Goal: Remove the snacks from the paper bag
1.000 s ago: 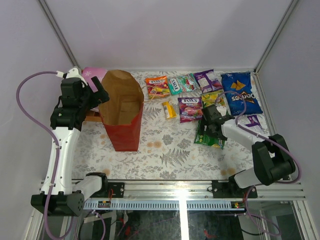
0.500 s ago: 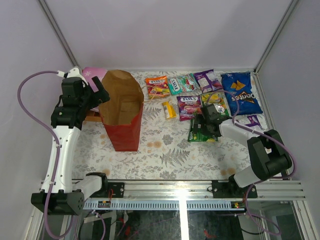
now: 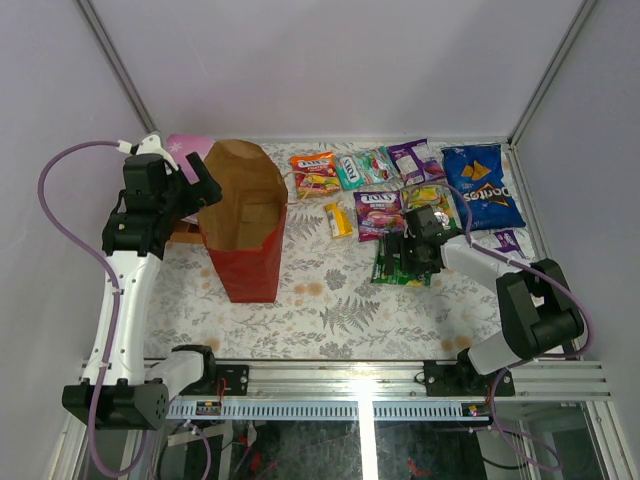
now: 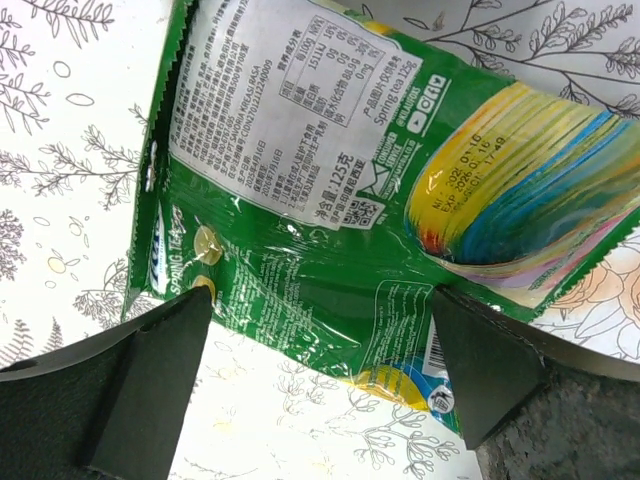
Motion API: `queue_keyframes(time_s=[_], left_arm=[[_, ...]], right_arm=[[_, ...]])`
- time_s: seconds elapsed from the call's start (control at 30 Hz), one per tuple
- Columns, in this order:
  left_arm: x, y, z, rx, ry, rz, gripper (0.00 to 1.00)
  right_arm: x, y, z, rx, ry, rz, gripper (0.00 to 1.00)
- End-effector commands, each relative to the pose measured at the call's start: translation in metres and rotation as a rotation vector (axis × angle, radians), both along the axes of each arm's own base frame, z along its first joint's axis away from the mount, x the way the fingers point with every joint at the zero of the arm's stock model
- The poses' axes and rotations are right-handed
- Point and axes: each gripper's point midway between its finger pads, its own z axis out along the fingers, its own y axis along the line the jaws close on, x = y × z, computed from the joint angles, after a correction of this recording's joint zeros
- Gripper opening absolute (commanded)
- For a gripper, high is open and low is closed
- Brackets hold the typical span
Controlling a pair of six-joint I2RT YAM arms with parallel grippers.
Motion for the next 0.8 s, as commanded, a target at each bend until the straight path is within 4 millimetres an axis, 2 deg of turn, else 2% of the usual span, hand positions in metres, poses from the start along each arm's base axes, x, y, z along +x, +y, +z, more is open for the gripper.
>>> queue_keyframes(time_s=[0.0,0.13,0.27,0.37,0.47,0.53,0.63,0.77], left_arm=[[0.007,-0.005,0.026,-0.012,-0.096,-0.035,1.00],[0.009,-0.008,0.024,-0.020,-0.095,-0.052,1.00],[0.009,-0.010,0.023,-0.025,-0.094,-0.061,1.00],[0.007,-0.010,0.024,-0.022,-0.101,-0.059,1.00],[0.006,-0.010,0.023,-0.024,-0.101,-0.060,1.00],[0.006,-0.011,0.022,-0.028,-0.100,-0.063,1.00],[0.006,-0.012,0.023,-0.031,-0.104,-0.066,1.00],[0.002,-0.007,0.028,-0.008,-0.112,-0.053,1.00]], right_arm=[[-0.033,-0.017,-0.009,-0.024,0.170,-0.016,0.99],[-0.025,-0.043,0.001,-0.126,0.129,-0.087,0.99],[-0.008,-0.056,0.023,-0.161,0.059,-0.153,0.99],[0.011,-0.049,0.052,-0.112,-0.042,-0.179,1.00],[0.031,-0.025,0.083,0.015,-0.150,-0.201,1.00],[0.043,-0.014,0.095,0.034,-0.207,-0.224,0.99],[0.056,-0.009,0.094,-0.019,-0.221,-0.275,0.96],[0.061,-0.010,0.078,-0.071,-0.187,-0.323,0.95]])
